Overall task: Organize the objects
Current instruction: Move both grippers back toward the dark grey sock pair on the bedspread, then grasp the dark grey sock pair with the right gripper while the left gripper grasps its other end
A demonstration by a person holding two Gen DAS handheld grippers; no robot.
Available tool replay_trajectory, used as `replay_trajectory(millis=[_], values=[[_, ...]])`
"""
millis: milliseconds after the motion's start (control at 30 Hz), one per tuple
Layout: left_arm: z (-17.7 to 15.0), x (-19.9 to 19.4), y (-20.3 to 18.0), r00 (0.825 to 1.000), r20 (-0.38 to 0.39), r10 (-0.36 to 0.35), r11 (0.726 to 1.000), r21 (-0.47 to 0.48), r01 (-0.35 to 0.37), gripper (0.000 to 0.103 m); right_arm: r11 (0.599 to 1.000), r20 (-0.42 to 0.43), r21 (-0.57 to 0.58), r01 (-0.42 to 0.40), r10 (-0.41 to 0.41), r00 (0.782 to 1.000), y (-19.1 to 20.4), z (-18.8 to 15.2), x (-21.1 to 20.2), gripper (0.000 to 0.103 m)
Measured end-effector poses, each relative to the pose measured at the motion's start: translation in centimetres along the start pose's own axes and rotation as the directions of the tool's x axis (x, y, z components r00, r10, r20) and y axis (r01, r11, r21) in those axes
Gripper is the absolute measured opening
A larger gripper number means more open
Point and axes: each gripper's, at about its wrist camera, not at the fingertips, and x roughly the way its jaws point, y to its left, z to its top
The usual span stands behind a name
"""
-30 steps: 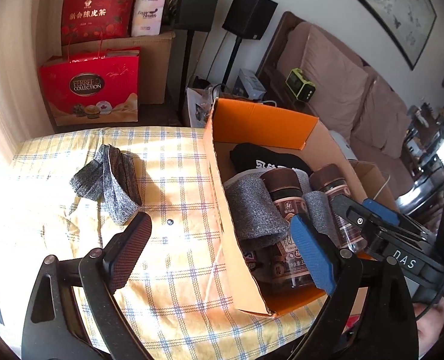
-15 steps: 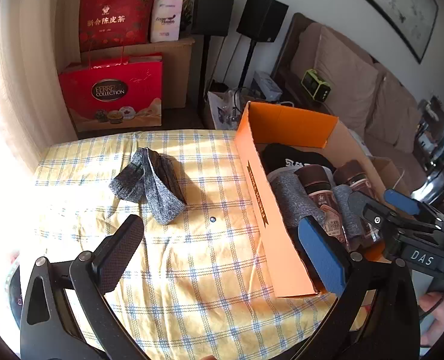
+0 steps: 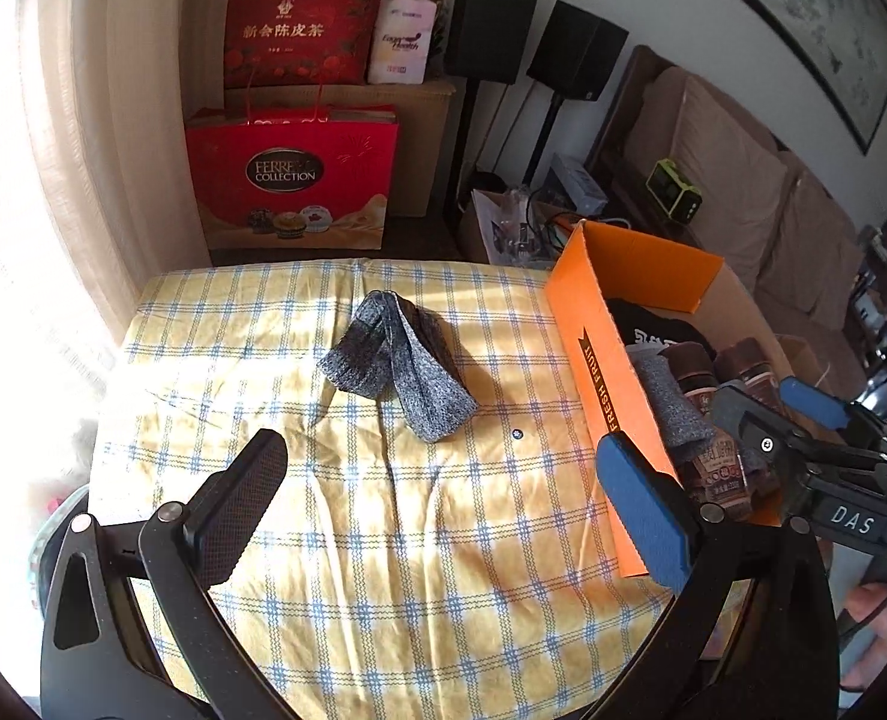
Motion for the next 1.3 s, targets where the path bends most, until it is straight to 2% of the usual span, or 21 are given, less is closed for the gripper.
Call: replay_trajectory(millis=[167,667,867,1033,1167,1233,1300], values=[[-0.1,-0.3,2.6,0.999,0.008,0.036,0.999,-0.019,-0.036,0.103,0.999,-0.005,-0.014,-0.028,0.028,1.000,2.3,0.5,0.9,0.103],[0.3,0.4,9.7,0.999,-0.012,0.050,0.991,-0.126,-0.051,0.103,0.990,-0.041,-0.110,-0.084,0.079,0.996,8.4,0.7,4.3,0.102],[0.0,2.5,11.6,1.000,-0.030,-0.002,0.980,-0.198,-0.004,0.102,0.985,-0.091,-0.124,-0.119,0.108,0.990,10.1,0.6,6.6,0.080],[0.4,4.4,11.9,0.999,-0.046,0.007,0.981,-0.194,-0.015,0.095,0.986,-0.115,-0.120,-0.116,0.102,0.988,10.7,0.4,8.6,0.064],[0.9,5.9,11.7,0.998,-0.060,-0.001,0.982,-0.187,-0.010,0.091,0.988,-0.130,-0.114,-0.108,0.093,0.987,10.9,0.3,10.4,0.060],[1.2,6.8,11.5,0.997,-0.077,0.000,0.984,-0.180,-0.013,0.083,0.988,-0.138,-0.122,-0.098,0.081,0.987,11.0,0.2,11.2,0.057],[1.3,7.8,11.3,0.996,-0.091,-0.001,0.985,-0.170,-0.014,0.082,0.989,-0.141,-0.122,-0.089,0.072,0.987,10.9,0.0,11.9,0.056]])
